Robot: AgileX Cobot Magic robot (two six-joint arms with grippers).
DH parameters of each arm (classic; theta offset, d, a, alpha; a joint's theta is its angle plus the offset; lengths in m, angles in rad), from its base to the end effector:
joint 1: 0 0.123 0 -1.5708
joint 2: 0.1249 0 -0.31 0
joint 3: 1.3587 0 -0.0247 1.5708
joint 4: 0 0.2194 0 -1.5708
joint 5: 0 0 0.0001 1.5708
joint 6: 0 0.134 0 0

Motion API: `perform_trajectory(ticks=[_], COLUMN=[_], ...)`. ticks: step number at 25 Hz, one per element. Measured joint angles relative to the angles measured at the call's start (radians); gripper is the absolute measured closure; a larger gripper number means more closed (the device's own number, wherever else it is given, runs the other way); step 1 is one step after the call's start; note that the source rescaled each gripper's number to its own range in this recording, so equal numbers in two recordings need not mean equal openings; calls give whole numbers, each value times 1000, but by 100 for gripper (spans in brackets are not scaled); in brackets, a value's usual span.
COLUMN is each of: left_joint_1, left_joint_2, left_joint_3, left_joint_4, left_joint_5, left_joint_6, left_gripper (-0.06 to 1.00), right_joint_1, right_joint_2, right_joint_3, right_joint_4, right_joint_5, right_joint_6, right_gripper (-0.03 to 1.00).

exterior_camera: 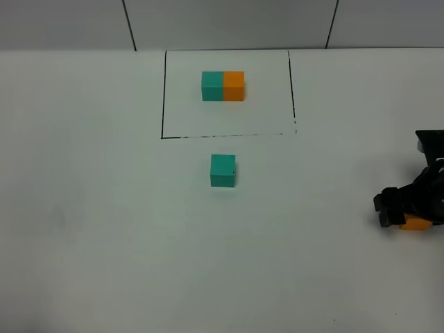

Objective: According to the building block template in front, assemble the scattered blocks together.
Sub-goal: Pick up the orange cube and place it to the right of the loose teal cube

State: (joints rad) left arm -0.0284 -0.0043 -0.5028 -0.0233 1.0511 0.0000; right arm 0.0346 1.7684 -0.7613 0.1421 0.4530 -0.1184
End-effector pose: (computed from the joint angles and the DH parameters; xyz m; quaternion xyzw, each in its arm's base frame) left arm -0.0197 -0.0022 0.2444 0.0125 0.8487 -0.0191 0.5284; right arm 0.2771 0.0179 0.1264 -0.0156 0.9943 0.0331 0.1000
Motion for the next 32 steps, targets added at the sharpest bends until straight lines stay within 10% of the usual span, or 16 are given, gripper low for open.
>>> perform_trajectory(ticks=[7, 16, 25, 32], left_joint_1=[0, 0, 0, 0], left_joint_2=[0, 0, 0, 0], left_joint_3=[0, 0, 0, 0], left_joint_4=[1, 1, 1, 1], left_joint_5=[0, 0, 0, 0], left_joint_6=[0, 0, 0, 0], left_gripper=[27, 27, 27, 27], right_joint_1=[0, 27, 331, 509], right_joint_2=[19, 31, 46, 213], right_joint_3=[-5, -148, -383, -668], right_joint_4=[-16, -40, -82, -236], right_joint_5=[-16, 177, 334, 531], right_joint_6=[1, -49, -630, -694], right_gripper=[97, 97, 97, 97])
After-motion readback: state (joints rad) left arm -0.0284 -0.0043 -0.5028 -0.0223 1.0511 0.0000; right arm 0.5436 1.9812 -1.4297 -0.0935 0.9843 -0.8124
